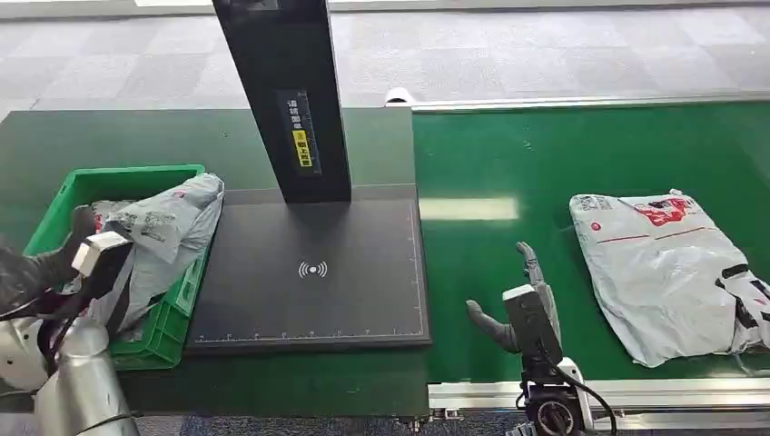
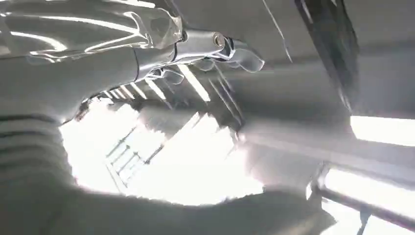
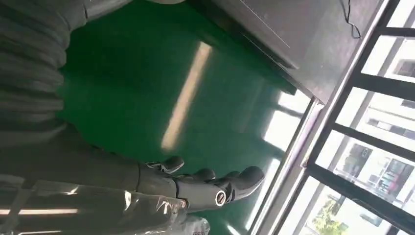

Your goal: Moved the parcel from conveyor to table for the left to box.

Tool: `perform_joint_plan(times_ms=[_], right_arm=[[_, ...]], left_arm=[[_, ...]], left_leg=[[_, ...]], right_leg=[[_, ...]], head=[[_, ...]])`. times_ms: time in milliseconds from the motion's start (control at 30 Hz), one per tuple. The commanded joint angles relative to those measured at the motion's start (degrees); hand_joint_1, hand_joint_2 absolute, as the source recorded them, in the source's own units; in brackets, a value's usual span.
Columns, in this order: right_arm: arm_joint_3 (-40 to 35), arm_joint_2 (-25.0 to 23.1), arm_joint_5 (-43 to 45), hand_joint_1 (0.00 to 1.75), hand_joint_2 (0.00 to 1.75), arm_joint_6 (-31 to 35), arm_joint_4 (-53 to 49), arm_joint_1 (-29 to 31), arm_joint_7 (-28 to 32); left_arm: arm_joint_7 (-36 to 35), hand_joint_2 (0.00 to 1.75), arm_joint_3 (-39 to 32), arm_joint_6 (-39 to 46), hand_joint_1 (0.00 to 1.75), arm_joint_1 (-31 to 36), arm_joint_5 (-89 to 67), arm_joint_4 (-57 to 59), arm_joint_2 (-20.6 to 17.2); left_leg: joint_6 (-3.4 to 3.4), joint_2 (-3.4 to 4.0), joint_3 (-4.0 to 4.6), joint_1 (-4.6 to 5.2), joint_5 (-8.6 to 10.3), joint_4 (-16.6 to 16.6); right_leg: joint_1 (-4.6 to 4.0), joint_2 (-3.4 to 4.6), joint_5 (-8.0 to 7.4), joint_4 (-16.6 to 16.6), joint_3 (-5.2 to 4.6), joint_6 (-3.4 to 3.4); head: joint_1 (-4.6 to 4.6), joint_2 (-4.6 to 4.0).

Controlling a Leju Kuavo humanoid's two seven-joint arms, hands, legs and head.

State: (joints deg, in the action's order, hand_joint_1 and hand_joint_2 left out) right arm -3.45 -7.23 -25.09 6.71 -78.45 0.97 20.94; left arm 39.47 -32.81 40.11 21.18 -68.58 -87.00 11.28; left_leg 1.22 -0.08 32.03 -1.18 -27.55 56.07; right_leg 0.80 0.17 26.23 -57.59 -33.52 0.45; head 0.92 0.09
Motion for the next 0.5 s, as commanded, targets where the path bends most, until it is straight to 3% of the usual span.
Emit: perform_joint_plan(times_ms=[33,333,500], right_arm=[[-1.2,0.8,0.6,0.00,1.75,0.7,3.8,1.7,0.7],[-1.4,1.0,0.9,0.00,1.75,1.0,3.6,1.5,0.8],[-1.7,1.2,1.2,0.00,1.75,1.2,2.7,1.0,0.8]], left_arm=[[0.5,1.75,-5.0,-0.1,0.00,0.7,2.2,-11.5,4.3],[0.5,1.75,-5.0,-0.1,0.00,0.8,3.6,-11.1,4.3],[0.5,1.75,-4.7,-0.1,0.00,1.4,-5.8,-13.5,4.1]], left_leg=[[-0.07,0.06,-0.05,-0.04,-0.03,0.0],[-0.10,-0.03,-0.12,0.00,-0.01,-0.1],[-0.07,-0.08,-0.08,-0.02,-0.01,0.0]], right_leg=[[-0.06,0.02,0.00,0.0,0.06,-0.06],[-0.02,0.01,0.00,0.1,0.15,-0.02],[-0.04,-0.03,0.02,0.0,0.11,-0.03]], head=[[0.00,0.00],[0.00,0.00],[0.02,0.00]])
